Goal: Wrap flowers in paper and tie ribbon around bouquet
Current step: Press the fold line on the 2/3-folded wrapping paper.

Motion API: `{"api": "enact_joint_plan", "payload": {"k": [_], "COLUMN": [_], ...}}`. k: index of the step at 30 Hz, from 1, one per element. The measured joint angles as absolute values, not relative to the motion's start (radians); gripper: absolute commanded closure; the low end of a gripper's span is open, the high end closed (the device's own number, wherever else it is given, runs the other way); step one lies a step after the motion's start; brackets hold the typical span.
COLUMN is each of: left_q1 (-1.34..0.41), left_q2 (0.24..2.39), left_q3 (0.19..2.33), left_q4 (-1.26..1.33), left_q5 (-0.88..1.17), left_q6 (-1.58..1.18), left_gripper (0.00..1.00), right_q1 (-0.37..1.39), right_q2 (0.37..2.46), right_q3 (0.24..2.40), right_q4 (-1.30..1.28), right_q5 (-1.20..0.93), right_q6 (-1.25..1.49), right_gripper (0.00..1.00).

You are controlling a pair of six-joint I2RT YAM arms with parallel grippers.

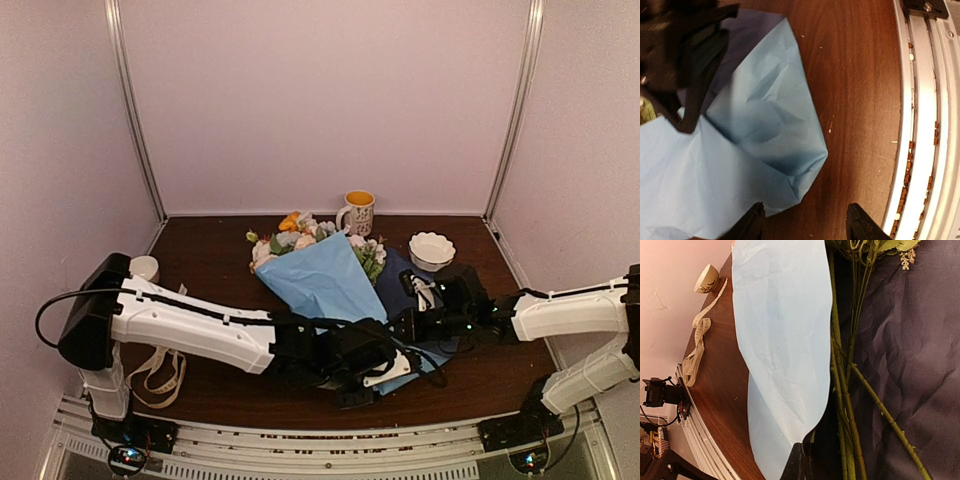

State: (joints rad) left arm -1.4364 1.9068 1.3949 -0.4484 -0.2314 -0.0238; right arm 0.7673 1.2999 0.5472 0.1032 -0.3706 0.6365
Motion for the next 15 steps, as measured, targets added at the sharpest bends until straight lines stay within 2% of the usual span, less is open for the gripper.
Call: {"api": "enact_joint_plan", "payload": {"k": [7,15], "left_q1": [-1.449,-1.45], "left_q2": [2.094,2.172], "left_q3": [1.586,1.615], "left_q4": [-0.49,-0.556], "left_q5": [-0.176,-0.146], "left_q6": [0.217,0.321], "left_gripper": [0.42,0.48], "right_q1": [0.767,0.767], "right_q2": [1.309,1.31], "right_q3": [0.547,0.547], "right_q4": [0.102,0.101], "right_q5": [-0.37,-0.369], "right_q6": [0.639,0.655], "right_gripper": [1.0,1.0]}}
